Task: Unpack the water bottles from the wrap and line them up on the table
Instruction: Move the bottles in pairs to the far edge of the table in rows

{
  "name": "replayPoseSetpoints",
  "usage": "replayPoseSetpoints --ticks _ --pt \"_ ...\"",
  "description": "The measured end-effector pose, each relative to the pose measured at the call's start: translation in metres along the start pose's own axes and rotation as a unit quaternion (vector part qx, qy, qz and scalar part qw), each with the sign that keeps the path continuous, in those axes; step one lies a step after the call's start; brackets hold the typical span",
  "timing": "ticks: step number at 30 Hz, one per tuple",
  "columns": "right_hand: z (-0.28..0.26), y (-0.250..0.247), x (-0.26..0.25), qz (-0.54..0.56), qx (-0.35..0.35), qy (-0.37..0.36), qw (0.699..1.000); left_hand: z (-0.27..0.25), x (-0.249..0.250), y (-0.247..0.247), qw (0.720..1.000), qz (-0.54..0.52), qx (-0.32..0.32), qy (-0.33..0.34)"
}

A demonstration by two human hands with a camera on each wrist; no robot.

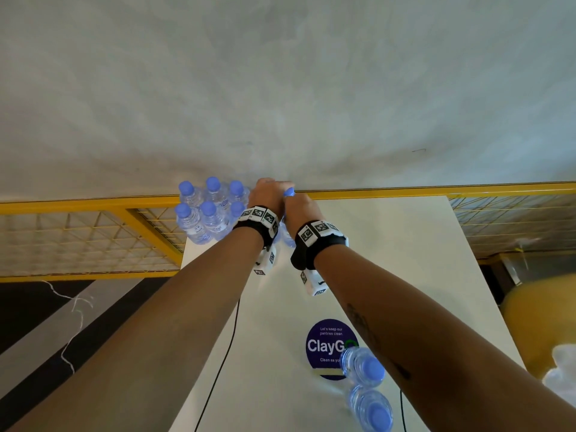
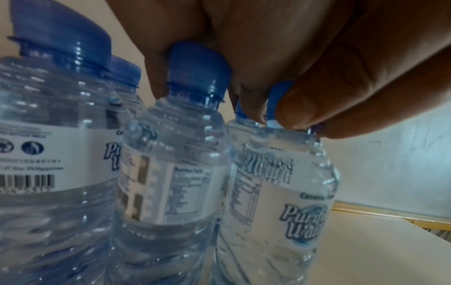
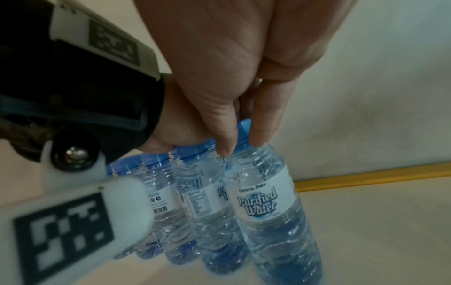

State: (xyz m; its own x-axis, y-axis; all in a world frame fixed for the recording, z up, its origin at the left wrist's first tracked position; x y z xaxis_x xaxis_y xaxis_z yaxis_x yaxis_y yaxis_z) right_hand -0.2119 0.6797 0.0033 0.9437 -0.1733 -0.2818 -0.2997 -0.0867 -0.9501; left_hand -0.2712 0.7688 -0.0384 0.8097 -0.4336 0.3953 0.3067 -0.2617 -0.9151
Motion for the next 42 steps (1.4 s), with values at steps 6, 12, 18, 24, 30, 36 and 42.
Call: replayPoseSetpoints --ticks 6,12,18,24,30,36,42 --pt "-0.004 -0.002 0.005 0.028 -0.036 0.032 0.998 -0.021 0.017 -0.02 0.996 0.058 -0.062 -0.025" --pt "-0.066 -0.026 0.04 0.173 -0.049 0.09 0.98 -0.094 0.036 -0.047 0.998 -0.004 0.057 0.007" --pt "-0.213 -0.045 0.076 0.153 -0.043 0.083 0.984 -0.224 0.108 -0.002 0.975 -0.182 -0.028 0.122" --pt "-0.346 -0.021 0.077 0.071 -0.185 0.082 0.977 -0.311 0.166 0.065 0.946 -0.154 -0.211 0.193" --pt "-0.388 0.025 0.068 0.047 -0.184 0.023 0.982 -0.325 0.171 0.081 0.968 -0.068 -0.181 0.16" --pt "-0.384 0.025 0.069 -0.018 -0.143 -0.019 0.989 -0.32 0.177 0.081 0.98 0.028 -0.141 0.137" --pt "-0.384 0.018 0.082 0.016 -0.129 -0.028 0.991 -0.26 0.167 0.031 0.996 0.03 -0.046 0.077"
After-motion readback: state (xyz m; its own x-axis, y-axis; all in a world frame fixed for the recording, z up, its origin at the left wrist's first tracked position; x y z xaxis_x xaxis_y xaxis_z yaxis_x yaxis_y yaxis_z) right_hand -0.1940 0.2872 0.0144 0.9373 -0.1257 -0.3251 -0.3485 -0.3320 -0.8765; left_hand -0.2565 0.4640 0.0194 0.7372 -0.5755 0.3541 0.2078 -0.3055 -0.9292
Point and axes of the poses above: each hand's wrist, its own z-axis towards the middle knuckle, its own y-axis out of the palm, x = y × z, the point moved 7 cm from there along z, towards the middle knuckle, and after that the axes turned 1 degree about -y, right-handed, at the moved point
